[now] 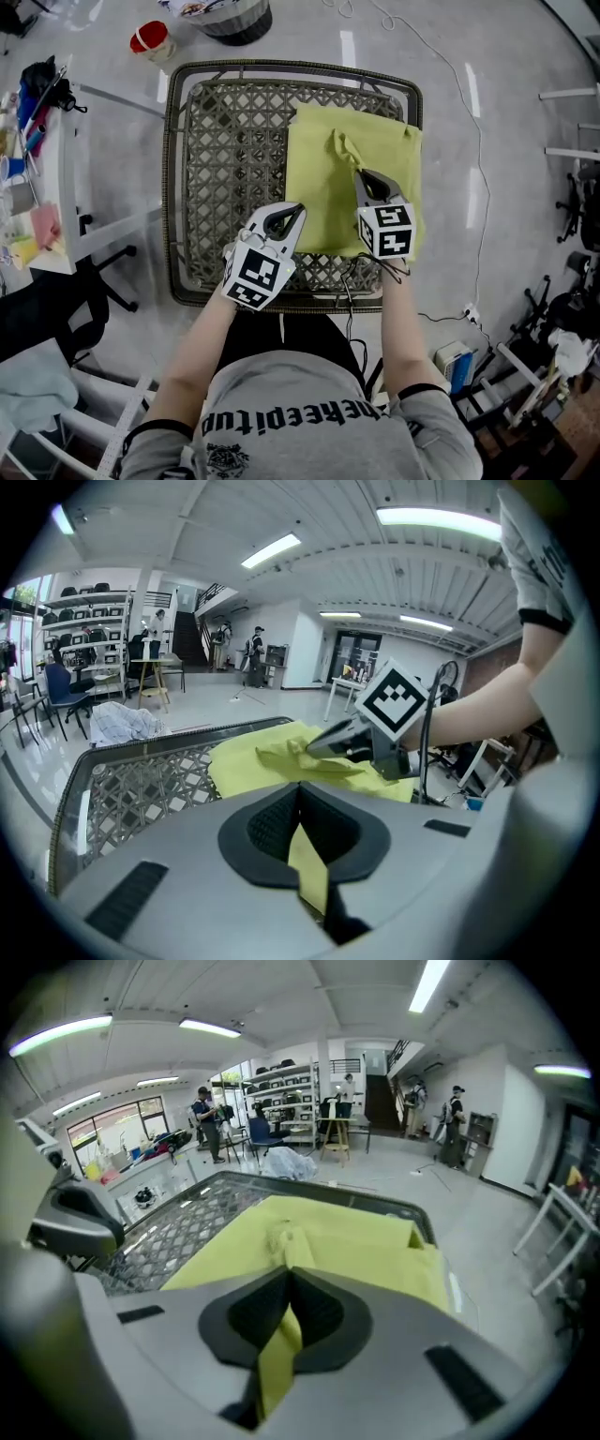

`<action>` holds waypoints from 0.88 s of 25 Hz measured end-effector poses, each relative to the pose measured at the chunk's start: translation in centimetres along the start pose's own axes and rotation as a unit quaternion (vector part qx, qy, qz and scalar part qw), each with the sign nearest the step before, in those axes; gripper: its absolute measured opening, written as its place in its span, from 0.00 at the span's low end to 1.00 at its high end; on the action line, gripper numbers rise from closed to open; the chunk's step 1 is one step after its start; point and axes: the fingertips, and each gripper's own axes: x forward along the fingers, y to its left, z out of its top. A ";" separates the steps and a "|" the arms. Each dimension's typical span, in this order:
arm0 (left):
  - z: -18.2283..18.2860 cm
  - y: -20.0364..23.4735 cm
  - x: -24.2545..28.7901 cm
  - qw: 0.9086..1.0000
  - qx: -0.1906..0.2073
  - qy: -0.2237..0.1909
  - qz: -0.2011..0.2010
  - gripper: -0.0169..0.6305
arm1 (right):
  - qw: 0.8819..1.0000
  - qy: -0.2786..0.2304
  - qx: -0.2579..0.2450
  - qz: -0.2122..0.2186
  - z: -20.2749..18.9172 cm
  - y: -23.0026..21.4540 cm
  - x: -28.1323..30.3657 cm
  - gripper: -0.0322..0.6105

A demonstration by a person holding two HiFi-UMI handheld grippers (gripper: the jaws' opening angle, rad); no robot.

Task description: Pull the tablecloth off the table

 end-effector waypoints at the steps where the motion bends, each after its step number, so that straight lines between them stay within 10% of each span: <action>1: 0.1 -0.1 0.1 1.000 0.001 -0.001 -0.001 0.05 | 1.000 -0.009 0.005 -0.016 0.5 -1.4 -0.5 0.08; 22: 1.0 -1.1 0.1 1.000 0.013 -0.006 -0.009 0.05 | 0.988 -0.073 0.046 -0.129 3.2 -9.2 -4.3 0.10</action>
